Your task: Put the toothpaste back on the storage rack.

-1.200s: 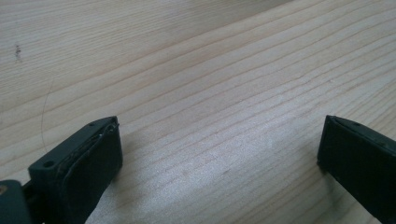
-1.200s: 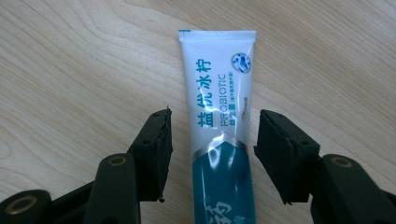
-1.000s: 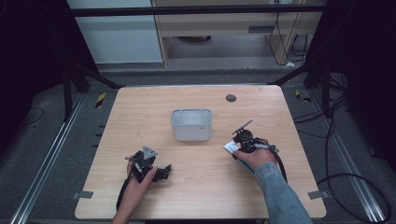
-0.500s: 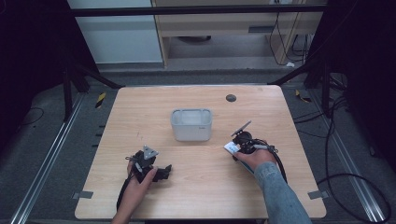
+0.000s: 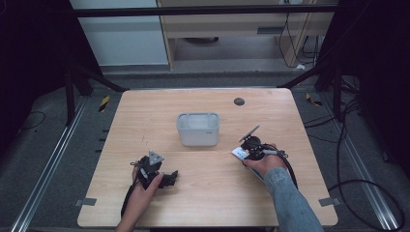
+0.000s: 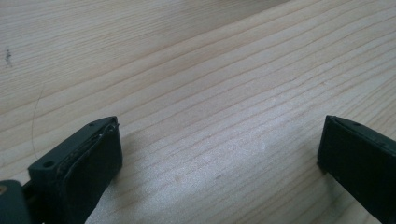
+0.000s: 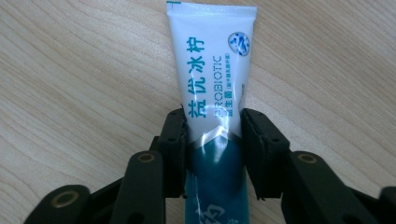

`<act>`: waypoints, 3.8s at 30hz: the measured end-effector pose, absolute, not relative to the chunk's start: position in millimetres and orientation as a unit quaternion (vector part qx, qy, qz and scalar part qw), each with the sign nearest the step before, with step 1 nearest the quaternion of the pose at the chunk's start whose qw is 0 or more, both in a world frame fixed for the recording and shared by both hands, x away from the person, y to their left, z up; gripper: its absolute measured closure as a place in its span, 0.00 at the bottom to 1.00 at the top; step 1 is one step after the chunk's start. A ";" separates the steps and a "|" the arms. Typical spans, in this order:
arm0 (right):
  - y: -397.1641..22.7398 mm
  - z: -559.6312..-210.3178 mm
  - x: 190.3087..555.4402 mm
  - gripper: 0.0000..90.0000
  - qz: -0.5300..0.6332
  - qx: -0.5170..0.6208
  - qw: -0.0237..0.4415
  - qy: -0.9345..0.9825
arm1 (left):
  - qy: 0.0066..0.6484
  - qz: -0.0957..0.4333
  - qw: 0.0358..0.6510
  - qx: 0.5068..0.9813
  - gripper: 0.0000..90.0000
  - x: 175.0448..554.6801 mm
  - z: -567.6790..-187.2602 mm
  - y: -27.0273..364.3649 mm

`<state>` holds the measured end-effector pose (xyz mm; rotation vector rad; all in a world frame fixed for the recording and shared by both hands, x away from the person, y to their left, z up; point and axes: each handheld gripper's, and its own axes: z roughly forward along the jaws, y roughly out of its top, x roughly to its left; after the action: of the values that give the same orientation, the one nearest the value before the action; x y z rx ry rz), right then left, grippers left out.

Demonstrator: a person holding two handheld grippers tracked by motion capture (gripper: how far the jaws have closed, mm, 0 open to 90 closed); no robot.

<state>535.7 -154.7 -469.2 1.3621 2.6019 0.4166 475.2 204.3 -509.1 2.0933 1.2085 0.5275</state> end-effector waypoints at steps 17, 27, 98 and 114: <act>-163.2 -455.0 525.0 0.88 0.168 0.459 0.080 0.868 | 0.462 0.201 0.329 0.799 0.00 475.5 -509.3 203.3; -177.3 -419.6 518.9 0.88 0.190 0.456 0.114 0.862 | 0.462 0.201 0.328 0.799 0.00 475.9 -509.1 202.8; -176.4 -308.5 534.3 0.88 0.418 0.474 0.264 0.728 | 0.461 0.202 0.329 0.799 0.00 475.0 -509.1 200.9; -159.5 -298.9 552.5 0.88 0.440 0.466 0.276 0.716 | 0.463 0.203 0.329 0.798 0.00 473.9 -509.2 199.4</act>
<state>552.5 -159.5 -298.9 1.2535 1.9248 1.1819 473.9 199.4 -509.2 2.0879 1.2124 0.5314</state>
